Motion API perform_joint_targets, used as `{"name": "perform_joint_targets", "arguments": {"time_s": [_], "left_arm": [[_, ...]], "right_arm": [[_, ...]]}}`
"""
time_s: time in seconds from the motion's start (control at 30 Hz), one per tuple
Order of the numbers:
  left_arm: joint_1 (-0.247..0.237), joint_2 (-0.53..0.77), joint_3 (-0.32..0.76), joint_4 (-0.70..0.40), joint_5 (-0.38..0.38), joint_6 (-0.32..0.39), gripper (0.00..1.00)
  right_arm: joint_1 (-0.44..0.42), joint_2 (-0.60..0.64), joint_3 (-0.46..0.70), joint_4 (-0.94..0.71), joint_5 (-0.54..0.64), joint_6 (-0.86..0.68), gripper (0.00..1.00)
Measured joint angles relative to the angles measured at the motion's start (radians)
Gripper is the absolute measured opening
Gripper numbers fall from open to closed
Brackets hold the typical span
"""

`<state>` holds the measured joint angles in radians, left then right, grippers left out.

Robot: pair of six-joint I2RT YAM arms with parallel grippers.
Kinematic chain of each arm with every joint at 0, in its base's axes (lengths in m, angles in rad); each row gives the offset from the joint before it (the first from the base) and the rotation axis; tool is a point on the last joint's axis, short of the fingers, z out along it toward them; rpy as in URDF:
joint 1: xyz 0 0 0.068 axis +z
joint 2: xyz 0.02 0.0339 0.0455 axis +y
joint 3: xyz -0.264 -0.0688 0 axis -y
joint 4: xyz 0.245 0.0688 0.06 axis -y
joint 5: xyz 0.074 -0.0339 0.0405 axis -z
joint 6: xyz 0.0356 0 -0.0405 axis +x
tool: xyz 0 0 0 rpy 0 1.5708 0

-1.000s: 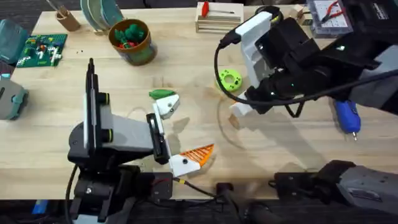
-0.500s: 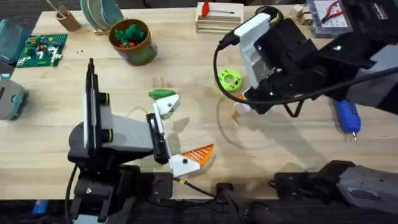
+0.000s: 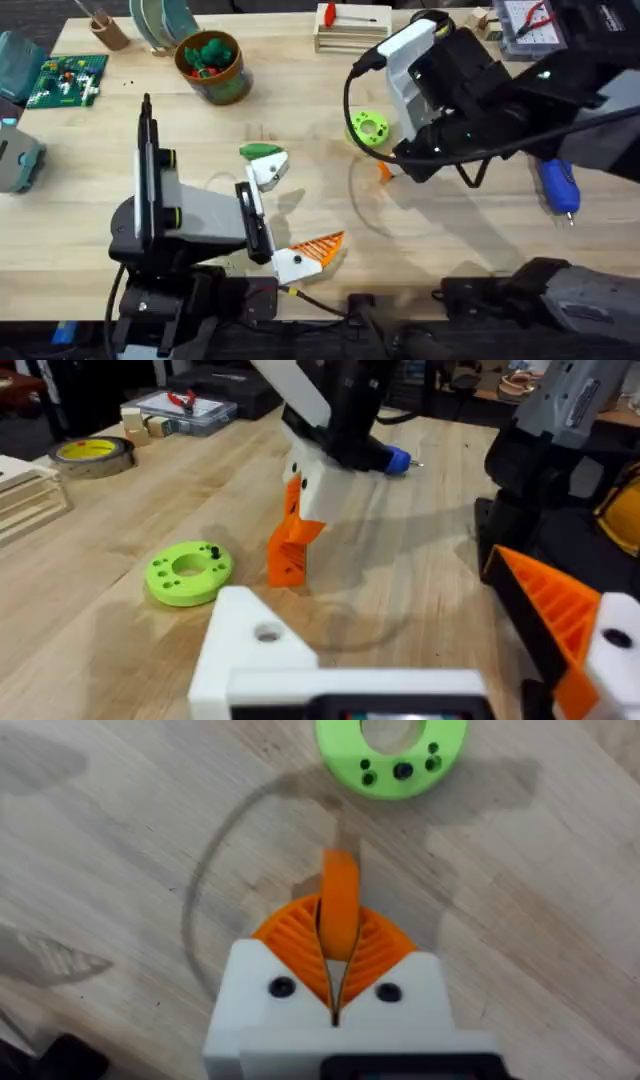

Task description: Pick up the gripper from the table and insert it into the empty holder that is missing its gripper. Then pick up a screw, insert it into the mounting hole, and use the screwdriver to tighten it. Finally, clean up the table by picking up the vegetable and placing it into the bucket.

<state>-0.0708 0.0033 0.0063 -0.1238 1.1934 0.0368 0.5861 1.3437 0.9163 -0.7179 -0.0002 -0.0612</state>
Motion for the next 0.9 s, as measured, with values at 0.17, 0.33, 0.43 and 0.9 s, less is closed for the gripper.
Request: {"name": "perform_joint_targets", "arguments": {"time_s": [0.17, 0.33, 0.43, 0.9], "left_arm": [[0.000, 0.000, 0.000, 0.000, 0.000, 0.000, 0.993], [0.000, 0.000, 0.000, 0.000, 0.000, 0.000, 0.993], [0.000, 0.000, 0.000, 0.000, 0.000, 0.000, 0.993], [0.000, 0.000, 0.000, 0.000, 0.000, 0.000, 0.993]], "right_arm": [[0.000, -0.031, 0.048, -0.022, 0.000, 0.000, 0.008], [0.000, -0.124, 0.122, -0.014, -0.001, 0.012, 0.008], [0.000, -0.173, 0.146, -0.005, -0.024, 0.062, 0.008], [0.000, -0.349, 0.056, 0.155, -0.264, 0.405, 0.008]]}}
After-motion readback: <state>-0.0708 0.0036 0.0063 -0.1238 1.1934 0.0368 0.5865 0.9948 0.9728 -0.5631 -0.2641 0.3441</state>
